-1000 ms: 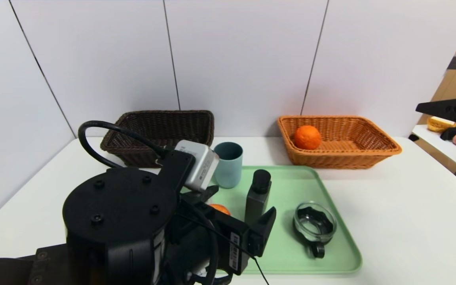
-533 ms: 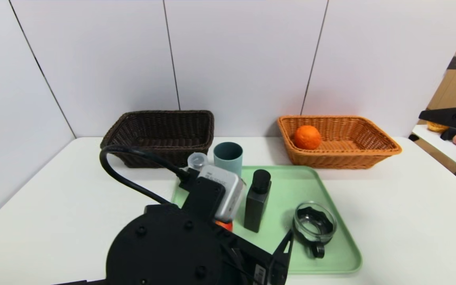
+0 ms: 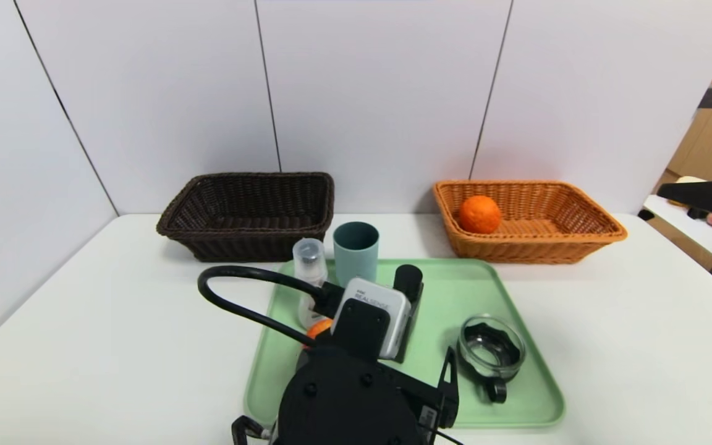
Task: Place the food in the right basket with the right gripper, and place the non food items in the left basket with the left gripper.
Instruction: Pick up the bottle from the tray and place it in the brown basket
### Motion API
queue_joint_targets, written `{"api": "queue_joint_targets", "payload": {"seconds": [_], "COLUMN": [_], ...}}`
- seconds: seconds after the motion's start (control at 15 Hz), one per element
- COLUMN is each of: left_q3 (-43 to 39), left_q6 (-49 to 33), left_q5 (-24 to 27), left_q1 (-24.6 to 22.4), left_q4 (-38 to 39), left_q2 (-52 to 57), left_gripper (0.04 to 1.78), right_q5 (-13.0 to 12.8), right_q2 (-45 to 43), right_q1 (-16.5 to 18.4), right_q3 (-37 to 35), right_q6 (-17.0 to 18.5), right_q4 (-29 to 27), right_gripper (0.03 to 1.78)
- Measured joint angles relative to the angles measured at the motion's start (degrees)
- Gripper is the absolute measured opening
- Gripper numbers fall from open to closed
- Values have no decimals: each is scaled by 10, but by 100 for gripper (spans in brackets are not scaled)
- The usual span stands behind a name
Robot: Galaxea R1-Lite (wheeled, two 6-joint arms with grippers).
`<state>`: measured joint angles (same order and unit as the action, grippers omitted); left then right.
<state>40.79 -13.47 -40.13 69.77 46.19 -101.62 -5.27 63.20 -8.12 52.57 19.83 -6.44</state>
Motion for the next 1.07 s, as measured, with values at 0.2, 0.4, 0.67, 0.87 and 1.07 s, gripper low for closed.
{"api": "queue_joint_targets", "payload": {"seconds": [0.2,0.4,0.67,0.87,1.07], "left_q3": [9,25,39,42,50], "left_q6": [2,2,3,4,6], "left_q5": [-3,-8,-8,-8,-6], "left_q1": [0,-1,-12,-28,-52], "left_q4": [1,5,35,36,41], "left_q2": [-12,-27,-54,-72,-85], "left_gripper": [169,169,169,169,169], "right_q5": [9,9,8,6,7], "right_q2": [-13,-23,-40,-55,-64], "right_q1": [0,0,0,0,0], "right_q3": [-6,-12,-25,-41,-54], "right_q6": [0,-1,-4,-4,-4], "right_q4": [0,-1,-5,-5,-3], "right_gripper": [170,170,170,170,170]}}
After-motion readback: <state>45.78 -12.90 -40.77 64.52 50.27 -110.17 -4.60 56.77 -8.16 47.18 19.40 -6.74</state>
